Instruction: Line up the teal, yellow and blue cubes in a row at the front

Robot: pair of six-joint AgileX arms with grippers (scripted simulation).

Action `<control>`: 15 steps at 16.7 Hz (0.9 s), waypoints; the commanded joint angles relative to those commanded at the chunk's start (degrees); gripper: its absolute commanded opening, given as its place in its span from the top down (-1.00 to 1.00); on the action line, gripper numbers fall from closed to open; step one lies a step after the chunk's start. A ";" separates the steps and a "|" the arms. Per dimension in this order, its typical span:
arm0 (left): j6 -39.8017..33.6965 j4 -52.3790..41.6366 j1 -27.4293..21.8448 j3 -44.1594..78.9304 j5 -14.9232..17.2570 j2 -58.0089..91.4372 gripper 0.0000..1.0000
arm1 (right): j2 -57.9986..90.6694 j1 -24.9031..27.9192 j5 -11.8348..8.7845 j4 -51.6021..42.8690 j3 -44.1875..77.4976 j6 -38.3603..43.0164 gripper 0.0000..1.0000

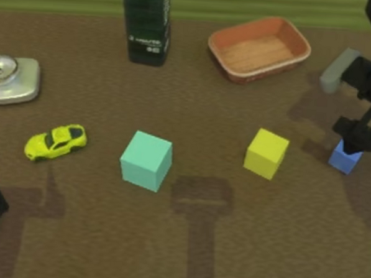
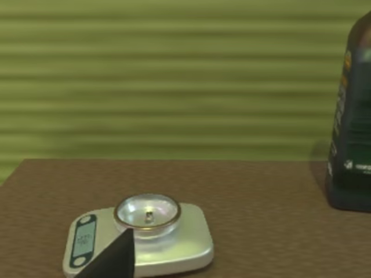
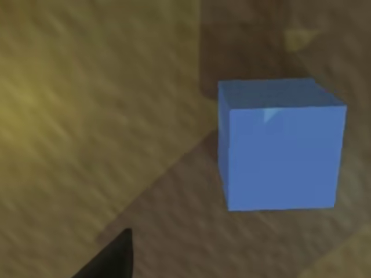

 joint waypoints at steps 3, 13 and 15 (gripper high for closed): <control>0.00 0.00 0.00 0.00 0.00 0.00 -1.00 | 3.05 0.23 0.01 -1.58 2.98 -1.26 -1.00; 0.00 0.00 0.00 0.00 0.00 0.00 -1.00 | 6.72 0.20 0.05 7.68 -2.34 -1.19 -1.00; 0.00 0.00 0.00 0.00 0.00 0.00 -1.00 | 8.68 0.26 0.07 12.44 -4.89 -1.11 -1.00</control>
